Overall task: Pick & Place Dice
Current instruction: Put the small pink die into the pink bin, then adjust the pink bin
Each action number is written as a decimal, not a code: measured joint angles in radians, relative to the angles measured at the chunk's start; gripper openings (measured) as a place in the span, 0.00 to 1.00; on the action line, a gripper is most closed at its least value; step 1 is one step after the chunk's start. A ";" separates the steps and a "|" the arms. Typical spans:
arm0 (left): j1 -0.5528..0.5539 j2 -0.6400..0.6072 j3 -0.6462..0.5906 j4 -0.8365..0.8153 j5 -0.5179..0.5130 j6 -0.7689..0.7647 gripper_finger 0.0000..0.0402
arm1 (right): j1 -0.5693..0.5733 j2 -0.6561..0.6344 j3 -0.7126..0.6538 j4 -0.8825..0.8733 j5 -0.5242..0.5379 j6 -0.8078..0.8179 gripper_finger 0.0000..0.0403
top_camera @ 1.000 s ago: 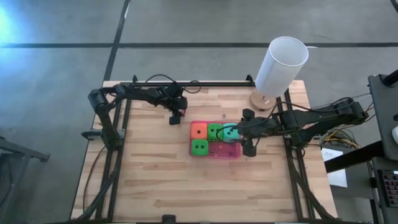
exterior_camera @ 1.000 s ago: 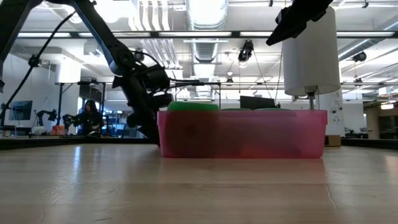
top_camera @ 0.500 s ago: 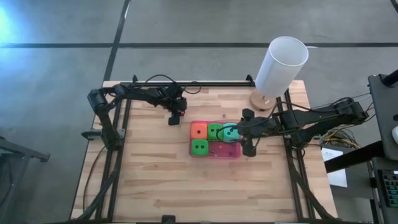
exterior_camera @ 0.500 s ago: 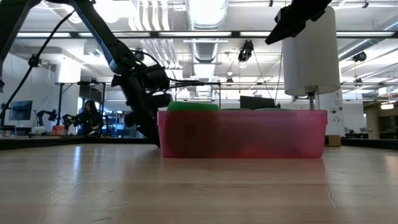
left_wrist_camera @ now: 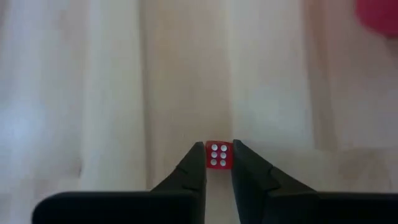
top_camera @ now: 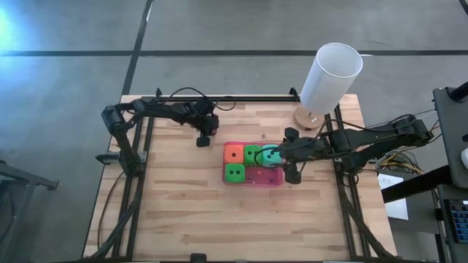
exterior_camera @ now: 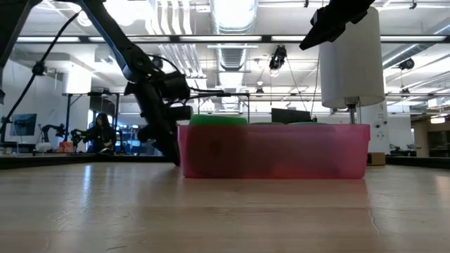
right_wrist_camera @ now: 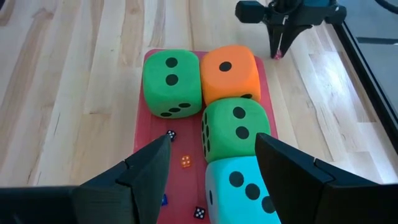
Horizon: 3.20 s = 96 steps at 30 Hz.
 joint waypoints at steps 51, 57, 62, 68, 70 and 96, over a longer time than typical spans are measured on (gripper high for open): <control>-0.540 -0.026 0.112 0.367 0.064 -0.452 0.18 | -0.002 0.318 -0.050 0.369 -0.073 -0.343 0.57; -0.543 -0.016 0.119 0.376 0.063 -0.447 0.31 | -0.002 0.337 -0.050 0.374 -0.084 -0.344 0.57; -0.543 -0.016 0.118 0.385 0.063 -0.448 0.38 | -0.002 0.354 -0.050 0.399 -0.126 -0.355 0.57; -0.536 -0.038 0.118 0.352 0.064 -0.445 0.44 | -0.002 0.335 -0.050 0.374 -0.126 -0.355 0.57; -0.526 -0.069 0.118 0.316 0.064 -0.431 0.45 | -0.002 0.305 -0.050 0.356 -0.124 -0.355 0.57; -0.374 -0.337 0.110 0.000 -0.100 -0.430 0.36 | -0.406 0.317 -0.067 0.221 0.030 -0.147 0.57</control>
